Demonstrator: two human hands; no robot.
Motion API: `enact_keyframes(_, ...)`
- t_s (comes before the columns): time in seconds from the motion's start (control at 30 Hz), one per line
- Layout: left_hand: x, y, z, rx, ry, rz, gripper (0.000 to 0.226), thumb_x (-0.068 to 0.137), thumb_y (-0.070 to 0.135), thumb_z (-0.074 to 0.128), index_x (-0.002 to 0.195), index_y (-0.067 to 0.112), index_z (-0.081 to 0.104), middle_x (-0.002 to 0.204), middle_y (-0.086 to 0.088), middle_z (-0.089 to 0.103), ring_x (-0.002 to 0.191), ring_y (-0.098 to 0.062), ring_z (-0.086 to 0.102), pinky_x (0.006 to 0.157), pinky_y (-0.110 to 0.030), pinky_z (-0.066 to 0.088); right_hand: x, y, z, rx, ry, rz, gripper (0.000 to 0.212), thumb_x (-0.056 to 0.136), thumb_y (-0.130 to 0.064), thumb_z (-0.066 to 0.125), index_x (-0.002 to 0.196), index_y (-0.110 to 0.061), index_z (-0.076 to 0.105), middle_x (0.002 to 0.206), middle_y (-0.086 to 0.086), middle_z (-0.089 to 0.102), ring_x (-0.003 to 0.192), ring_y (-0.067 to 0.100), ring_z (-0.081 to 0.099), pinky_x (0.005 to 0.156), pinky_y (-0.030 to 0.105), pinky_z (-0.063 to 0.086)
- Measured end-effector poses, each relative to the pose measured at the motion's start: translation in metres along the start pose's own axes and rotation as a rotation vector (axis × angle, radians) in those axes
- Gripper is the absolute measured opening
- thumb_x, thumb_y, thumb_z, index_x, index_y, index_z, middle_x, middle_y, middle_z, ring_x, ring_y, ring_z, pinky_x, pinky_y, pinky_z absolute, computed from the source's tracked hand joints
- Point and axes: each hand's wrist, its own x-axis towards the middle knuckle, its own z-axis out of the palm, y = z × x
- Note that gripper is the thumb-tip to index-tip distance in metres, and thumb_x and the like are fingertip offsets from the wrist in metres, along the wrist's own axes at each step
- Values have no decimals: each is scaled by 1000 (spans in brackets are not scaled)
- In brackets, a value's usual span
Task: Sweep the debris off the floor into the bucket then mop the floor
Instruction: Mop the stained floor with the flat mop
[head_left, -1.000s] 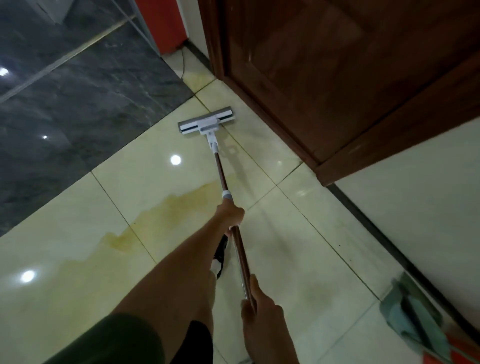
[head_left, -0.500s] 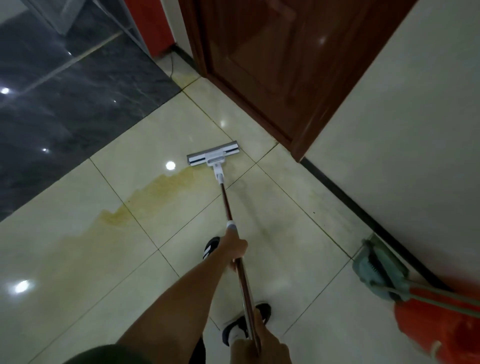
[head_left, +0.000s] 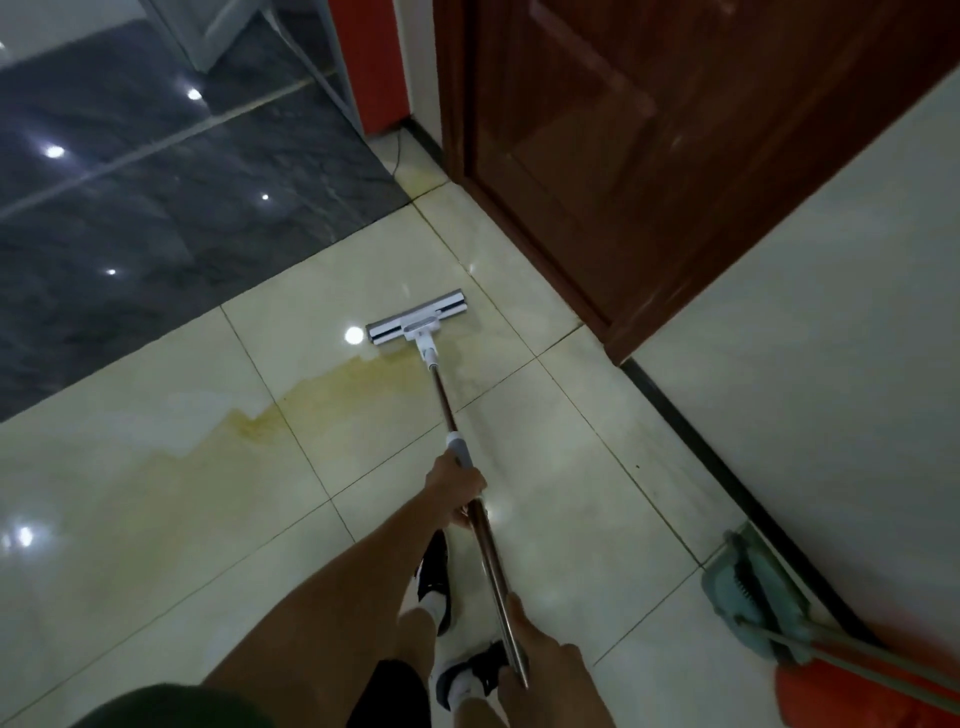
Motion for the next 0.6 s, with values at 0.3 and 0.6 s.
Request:
enact_keyframes(0.3,12,7,-120,-199,107,3,27,92,5,67,113,2,51,102,-23,64,82,-38,72,68,-54,62,32,-92,-19,-37,75,-94,73,93,-24,45,153,-51,14,101,3,63,87,16,65,81,22,54)
enact_keyframes(0.6,5,-23,-205,-466,268,-48,18,94,5,65,92,3,47,83,-20,63,63,-32,70,54,-44,61,59,-162,-33,-355,-10,-327,66,97,-12,47,157,-25,23,108,7,68,90,16,61,80,25,52)
